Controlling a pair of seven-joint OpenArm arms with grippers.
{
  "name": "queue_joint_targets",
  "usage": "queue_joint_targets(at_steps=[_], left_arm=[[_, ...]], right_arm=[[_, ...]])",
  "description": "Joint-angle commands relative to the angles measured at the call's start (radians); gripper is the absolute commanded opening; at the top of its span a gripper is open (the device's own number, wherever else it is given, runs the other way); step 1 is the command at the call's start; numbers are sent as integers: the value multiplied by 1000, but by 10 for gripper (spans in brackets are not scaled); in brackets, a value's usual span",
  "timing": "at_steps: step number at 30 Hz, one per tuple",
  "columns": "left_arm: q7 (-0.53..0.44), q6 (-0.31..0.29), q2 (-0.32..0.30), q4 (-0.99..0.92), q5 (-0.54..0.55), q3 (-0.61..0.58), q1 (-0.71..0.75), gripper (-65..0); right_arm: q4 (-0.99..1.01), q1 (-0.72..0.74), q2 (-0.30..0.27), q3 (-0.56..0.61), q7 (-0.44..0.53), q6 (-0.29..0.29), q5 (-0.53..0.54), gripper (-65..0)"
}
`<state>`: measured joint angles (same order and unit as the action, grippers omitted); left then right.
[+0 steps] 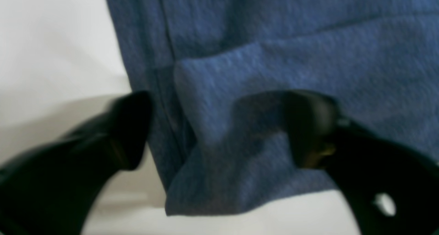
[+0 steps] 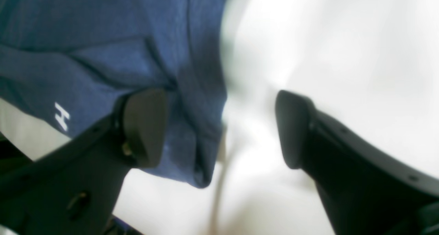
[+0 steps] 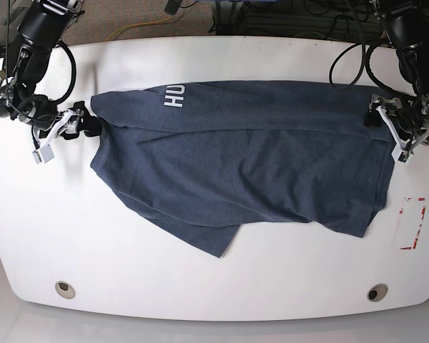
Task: Fold the T-shirt properly
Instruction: 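Adjust both grippers' grasp on the shirt edge and pull it taut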
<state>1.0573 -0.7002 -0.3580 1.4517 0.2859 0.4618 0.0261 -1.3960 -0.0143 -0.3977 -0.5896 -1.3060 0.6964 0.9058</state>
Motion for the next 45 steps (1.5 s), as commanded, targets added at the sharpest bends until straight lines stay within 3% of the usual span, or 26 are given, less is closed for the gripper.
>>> queue_joint_targets(at_steps=[1, 6, 12, 18, 23, 27, 29, 32, 34, 39, 45], left_arm=[[-7, 2, -22, 1, 8, 5, -32, -57], [-4, 2, -22, 123, 9, 7, -24, -82], [-4, 2, -22, 241, 9, 7, 82, -83], [-16, 2, -17, 232, 3, 7, 140, -83], [-113, 2, -20, 156, 0, 2, 151, -83], [-127, 2, -22, 83, 0, 1, 142, -85], [-127, 2, -22, 48, -1, 1, 122, -85], [-127, 2, -42, 28, 0, 1, 120, -99], [-124, 2, -45, 30, 8, 1, 123, -135], [-67, 2, -45, 99, 3, 4, 193, -194], [-36, 2, -42, 186, 8, 7, 288, -193]], right_arm=[[-65, -8, -27, -13, -16, 2, 55, -170], [-177, -108, -22, -13, -27, 2, 128, -170], [-211, -201, 19, -14, -22, 2, 125, -170], [-174, -240, 39, -7, 64, 2, 112, -170], [-111, -186, 85, -7, 67, 2, 20, -179], [-107, -161, 110, -7, 67, 2, -52, -327], [-111, -151, 110, -7, 62, 2, -66, -474], [-115, -151, 107, -5, 59, 2, -64, -612], [-115, -152, 102, -8, 44, 2, -64, -614], [-115, -186, 23, -11, 22, 2, -14, -610], [-115, -247, -63, -8, 19, 2, 114, -609]])
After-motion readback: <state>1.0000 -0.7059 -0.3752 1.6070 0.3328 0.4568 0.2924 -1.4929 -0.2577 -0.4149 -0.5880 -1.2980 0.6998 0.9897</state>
